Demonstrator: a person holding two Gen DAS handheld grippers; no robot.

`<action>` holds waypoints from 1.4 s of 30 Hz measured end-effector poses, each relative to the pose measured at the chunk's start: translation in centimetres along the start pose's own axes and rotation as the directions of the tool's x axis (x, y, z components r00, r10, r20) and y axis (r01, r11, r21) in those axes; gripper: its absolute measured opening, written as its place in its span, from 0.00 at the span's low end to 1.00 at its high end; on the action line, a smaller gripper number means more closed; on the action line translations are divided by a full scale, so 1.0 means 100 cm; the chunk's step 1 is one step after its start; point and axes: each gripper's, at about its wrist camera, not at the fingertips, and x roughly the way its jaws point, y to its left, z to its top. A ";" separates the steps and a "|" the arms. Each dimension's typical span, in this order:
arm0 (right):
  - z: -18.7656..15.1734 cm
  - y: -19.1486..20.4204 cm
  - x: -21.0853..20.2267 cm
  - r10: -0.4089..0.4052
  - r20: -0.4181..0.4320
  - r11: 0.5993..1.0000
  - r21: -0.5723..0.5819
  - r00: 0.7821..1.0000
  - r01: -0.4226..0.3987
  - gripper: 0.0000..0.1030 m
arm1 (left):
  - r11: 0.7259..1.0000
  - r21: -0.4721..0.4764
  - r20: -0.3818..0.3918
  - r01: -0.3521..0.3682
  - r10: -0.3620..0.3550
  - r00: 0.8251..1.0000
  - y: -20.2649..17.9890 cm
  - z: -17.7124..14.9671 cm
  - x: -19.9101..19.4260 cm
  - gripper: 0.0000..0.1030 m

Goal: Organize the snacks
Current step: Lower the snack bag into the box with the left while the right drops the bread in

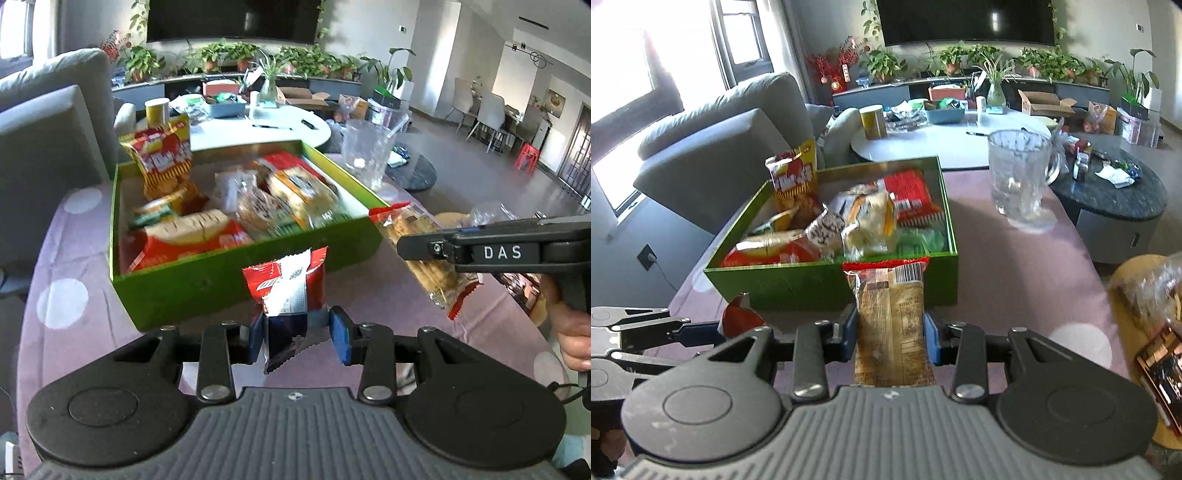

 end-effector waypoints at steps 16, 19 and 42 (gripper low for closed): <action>0.038 0.005 0.022 0.021 0.039 1.000 0.014 0.999 -0.021 0.43 | 0.999 0.005 0.078 -0.046 0.046 0.996 0.023 0.053 0.012 0.34; 0.052 0.002 0.031 0.020 0.045 0.999 0.036 0.999 -0.022 0.43 | 0.999 0.001 0.085 -0.052 0.052 0.995 0.029 0.066 0.022 0.34; 0.086 0.002 0.084 0.059 0.027 0.990 0.127 0.998 -0.062 0.59 | 0.967 -0.044 0.052 -0.251 0.253 0.966 0.047 0.089 0.072 0.94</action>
